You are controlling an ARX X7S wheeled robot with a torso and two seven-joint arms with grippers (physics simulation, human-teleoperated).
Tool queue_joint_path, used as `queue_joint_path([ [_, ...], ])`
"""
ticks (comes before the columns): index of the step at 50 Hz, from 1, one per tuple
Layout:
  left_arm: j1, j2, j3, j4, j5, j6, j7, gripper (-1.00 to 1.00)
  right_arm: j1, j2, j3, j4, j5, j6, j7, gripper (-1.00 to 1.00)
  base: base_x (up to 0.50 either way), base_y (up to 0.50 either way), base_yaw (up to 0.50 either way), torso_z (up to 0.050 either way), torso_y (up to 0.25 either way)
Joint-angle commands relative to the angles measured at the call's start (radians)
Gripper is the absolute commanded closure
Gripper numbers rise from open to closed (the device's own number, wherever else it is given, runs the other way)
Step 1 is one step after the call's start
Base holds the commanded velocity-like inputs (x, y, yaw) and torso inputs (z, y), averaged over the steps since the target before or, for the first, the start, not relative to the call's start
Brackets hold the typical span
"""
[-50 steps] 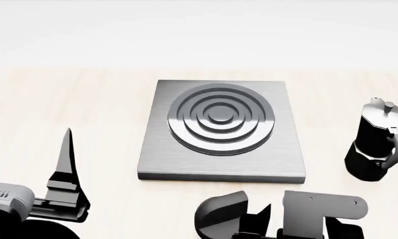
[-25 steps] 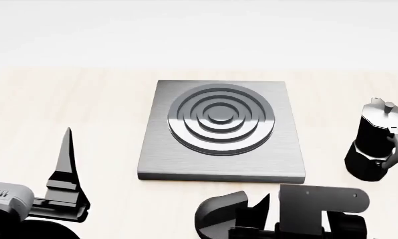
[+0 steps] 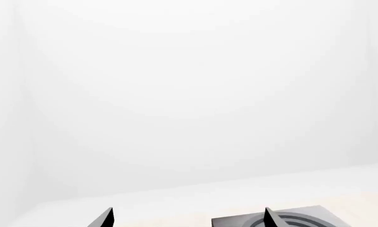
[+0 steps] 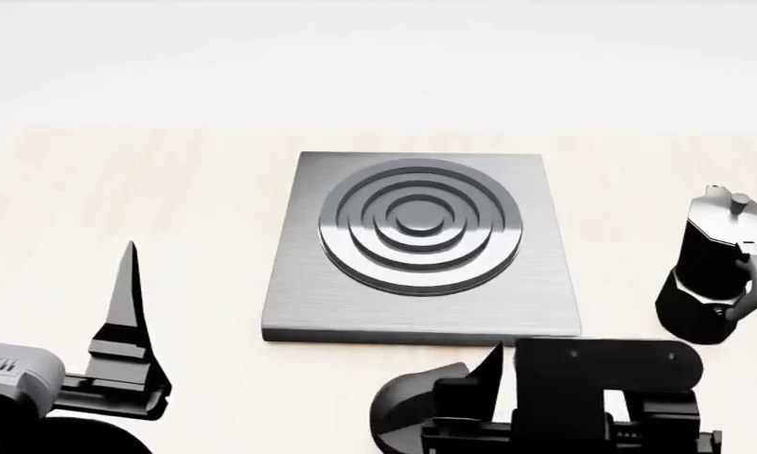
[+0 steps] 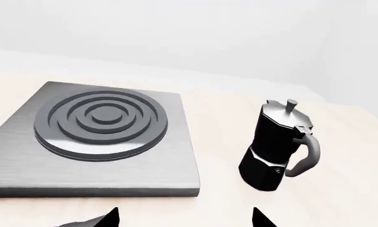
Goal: Turn on the stove.
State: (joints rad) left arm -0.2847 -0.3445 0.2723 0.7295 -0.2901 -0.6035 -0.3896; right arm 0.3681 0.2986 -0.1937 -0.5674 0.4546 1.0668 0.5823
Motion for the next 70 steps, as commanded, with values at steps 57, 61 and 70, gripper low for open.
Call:
queue_joint_path([
  [57,-0.001,-0.016,0.021,0.004,-0.012,0.008,-0.021,-1.00,0.085,0.041,-0.134,-0.226,-0.023,0.072,0.084,-1.00,0.00,0.00,0.00,0.000,0.000],
  [61,-0.003,-0.017,0.023,0.003,-0.013,0.007,-0.022,-1.00,0.088,0.043,-0.149,-0.222,-0.029,0.064,0.084,-1.00,0.00,0.00,0.00,0.000,0.000],
  [70,-0.001,-0.021,0.021,0.008,-0.018,0.007,-0.024,-1.00,0.095,0.049,-0.170,-0.241,-0.035,0.063,0.092,-1.00,0.00,0.00,0.00,0.000,0.000],
])
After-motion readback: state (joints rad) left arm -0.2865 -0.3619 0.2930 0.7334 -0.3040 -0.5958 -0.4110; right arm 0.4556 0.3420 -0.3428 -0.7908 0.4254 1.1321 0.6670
